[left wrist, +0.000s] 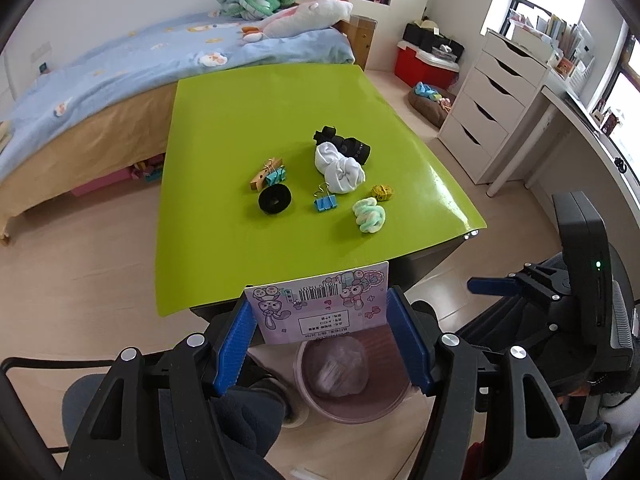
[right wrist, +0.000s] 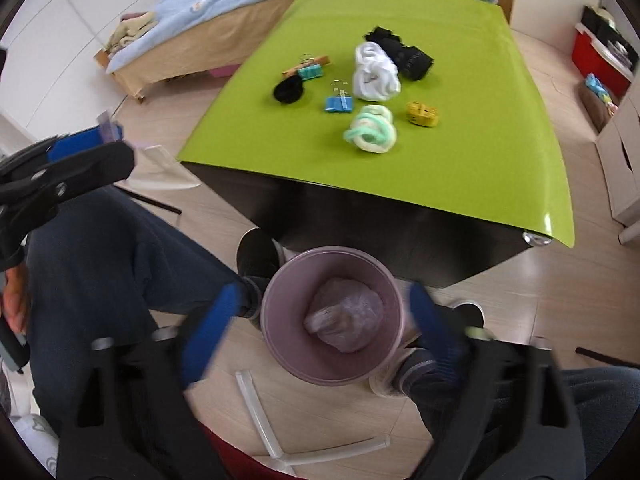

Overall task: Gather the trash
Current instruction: 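Carry both items over the pink wastebasket and open both grippers to drop them, then grasp the mint-green scrunchie with the right gripper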

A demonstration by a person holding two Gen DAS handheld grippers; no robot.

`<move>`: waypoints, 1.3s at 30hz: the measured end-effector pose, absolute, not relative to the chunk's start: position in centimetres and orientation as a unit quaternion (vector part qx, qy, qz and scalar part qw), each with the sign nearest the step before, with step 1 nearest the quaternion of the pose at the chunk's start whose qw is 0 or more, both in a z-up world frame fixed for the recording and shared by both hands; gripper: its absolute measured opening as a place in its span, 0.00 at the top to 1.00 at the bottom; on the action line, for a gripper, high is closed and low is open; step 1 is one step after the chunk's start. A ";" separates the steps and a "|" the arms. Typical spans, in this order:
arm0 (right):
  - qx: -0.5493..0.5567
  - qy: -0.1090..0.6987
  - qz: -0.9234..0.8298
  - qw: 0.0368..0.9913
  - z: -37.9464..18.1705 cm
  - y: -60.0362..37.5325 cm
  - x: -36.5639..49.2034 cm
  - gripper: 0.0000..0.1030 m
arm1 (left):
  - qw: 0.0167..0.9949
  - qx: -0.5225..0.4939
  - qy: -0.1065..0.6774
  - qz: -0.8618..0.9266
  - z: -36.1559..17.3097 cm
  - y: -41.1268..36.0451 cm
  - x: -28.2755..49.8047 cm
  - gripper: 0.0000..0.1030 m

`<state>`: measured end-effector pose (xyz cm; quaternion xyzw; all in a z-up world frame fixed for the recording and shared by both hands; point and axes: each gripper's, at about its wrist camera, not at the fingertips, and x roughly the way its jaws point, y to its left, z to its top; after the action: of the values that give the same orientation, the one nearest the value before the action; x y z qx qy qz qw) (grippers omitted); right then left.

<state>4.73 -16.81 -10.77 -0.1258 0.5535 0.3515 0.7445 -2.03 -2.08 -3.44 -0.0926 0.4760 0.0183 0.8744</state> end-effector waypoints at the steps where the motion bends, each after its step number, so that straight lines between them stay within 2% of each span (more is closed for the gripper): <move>1: -0.118 0.557 0.347 0.745 -10.7 -17.1 4.9 0.09 | 0.874 -0.093 0.477 0.015 -3.5 -2.1 -2.0 0.38; 11: -0.085 0.539 0.317 0.775 -7.7 -20.3 6.1 0.06 | 0.860 -0.076 0.503 -0.043 -4.8 -4.9 -1.6 0.38; 13: -0.087 0.530 0.308 0.785 -7.0 -20.8 6.2 0.06 | 0.855 -0.072 0.510 -0.059 -5.2 -5.7 -1.3 0.27; 14: -0.084 0.527 0.305 0.789 -6.7 -21.1 6.3 0.06 | 0.855 -0.072 0.510 -0.065 -5.3 -6.0 -1.3 0.13; 17: -0.078 0.521 0.296 0.797 -6.1 -22.0 6.7 0.06 | 0.852 -0.073 0.514 -0.070 -5.7 -6.5 -1.1 0.11; 21: -0.071 0.520 0.294 0.799 -6.0 -22.4 7.0 0.06 | 0.852 -0.073 0.514 -0.060 -5.8 -6.6 -0.9 0.08; 39: -0.066 0.516 0.312 0.795 -5.7 -21.0 7.1 0.06 | 0.871 -0.097 0.482 -0.004 -3.8 -2.8 -0.9 0.07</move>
<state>7.11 -20.98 -5.74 -0.0657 0.5155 0.3120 0.7954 -0.91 -2.84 -3.75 -0.0973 0.4819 -0.0042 0.8708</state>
